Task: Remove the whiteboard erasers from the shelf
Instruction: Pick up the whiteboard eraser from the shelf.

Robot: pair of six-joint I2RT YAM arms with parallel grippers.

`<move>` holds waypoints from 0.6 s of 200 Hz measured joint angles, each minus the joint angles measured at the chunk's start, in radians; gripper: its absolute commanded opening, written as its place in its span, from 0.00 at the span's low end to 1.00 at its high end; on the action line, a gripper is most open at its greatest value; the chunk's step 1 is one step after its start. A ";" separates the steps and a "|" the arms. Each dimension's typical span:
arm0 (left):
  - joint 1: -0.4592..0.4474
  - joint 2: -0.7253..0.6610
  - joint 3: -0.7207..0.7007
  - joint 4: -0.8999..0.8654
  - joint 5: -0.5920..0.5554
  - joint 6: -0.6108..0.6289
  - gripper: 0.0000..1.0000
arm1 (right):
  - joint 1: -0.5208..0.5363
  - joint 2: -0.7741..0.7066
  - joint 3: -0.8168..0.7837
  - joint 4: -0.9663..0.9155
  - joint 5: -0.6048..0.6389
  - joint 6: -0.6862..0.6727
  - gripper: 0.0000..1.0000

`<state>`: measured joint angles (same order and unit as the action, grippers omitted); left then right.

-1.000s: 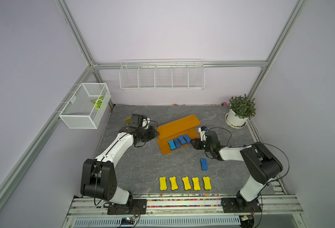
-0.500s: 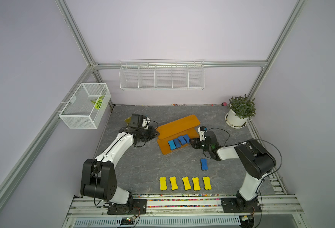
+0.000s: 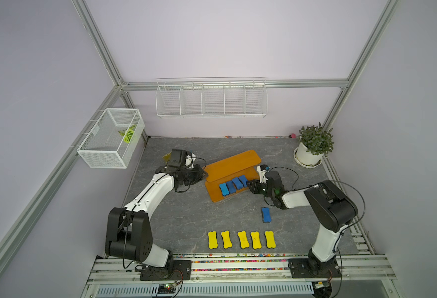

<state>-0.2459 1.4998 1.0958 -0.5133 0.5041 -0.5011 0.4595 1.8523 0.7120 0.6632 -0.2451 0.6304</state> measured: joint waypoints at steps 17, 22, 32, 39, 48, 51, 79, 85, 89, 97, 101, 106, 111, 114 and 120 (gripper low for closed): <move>0.000 0.000 0.000 -0.001 -0.006 0.010 0.41 | 0.000 0.000 0.000 0.001 0.000 0.002 0.20; 0.000 0.000 -0.001 -0.001 -0.010 0.009 0.42 | 0.000 0.000 0.000 0.001 0.000 0.005 0.19; 0.000 -0.001 -0.002 0.000 -0.014 0.015 0.44 | 0.000 0.000 0.000 0.002 0.000 0.004 0.16; 0.000 -0.003 -0.004 0.000 -0.019 0.016 0.45 | 0.000 0.000 0.000 0.003 0.000 0.004 0.14; 0.000 -0.007 -0.005 -0.001 -0.026 0.015 0.46 | 0.000 0.000 0.000 0.002 0.001 0.006 0.12; 0.000 -0.009 -0.005 -0.002 -0.029 0.017 0.47 | 0.000 0.000 0.000 0.002 0.000 0.004 0.11; 0.000 -0.017 -0.006 -0.009 -0.039 0.016 0.47 | 0.002 0.000 0.003 -0.001 0.002 0.006 0.05; 0.000 -0.017 -0.006 -0.010 -0.040 0.017 0.47 | 0.003 -0.001 0.003 -0.001 0.005 0.006 0.04; 0.000 -0.017 -0.006 -0.011 -0.041 0.016 0.47 | 0.004 -0.002 0.003 -0.002 0.006 0.007 0.03; 0.000 -0.017 -0.006 -0.013 -0.043 0.016 0.48 | 0.006 -0.005 0.003 -0.008 0.009 0.008 0.01; 0.000 -0.017 -0.006 -0.013 -0.043 0.016 0.48 | 0.007 -0.008 0.003 -0.014 0.012 0.008 0.01; 0.000 -0.018 -0.006 -0.014 -0.044 0.016 0.48 | 0.009 -0.013 0.003 -0.021 0.015 0.008 0.00; 0.000 -0.019 -0.006 -0.016 -0.044 0.017 0.49 | 0.011 -0.018 0.003 -0.030 0.018 0.009 0.00; 0.000 -0.020 -0.006 -0.016 -0.045 0.016 0.49 | 0.013 -0.022 0.003 -0.037 0.023 0.010 0.00; 0.000 -0.023 -0.006 -0.017 -0.046 0.017 0.49 | 0.014 -0.031 0.002 -0.050 0.029 0.009 0.00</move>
<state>-0.2459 1.4769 1.0901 -0.5304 0.4580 -0.4843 0.4740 1.8217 0.7136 0.6128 -0.2157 0.6395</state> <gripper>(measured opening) 0.486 0.084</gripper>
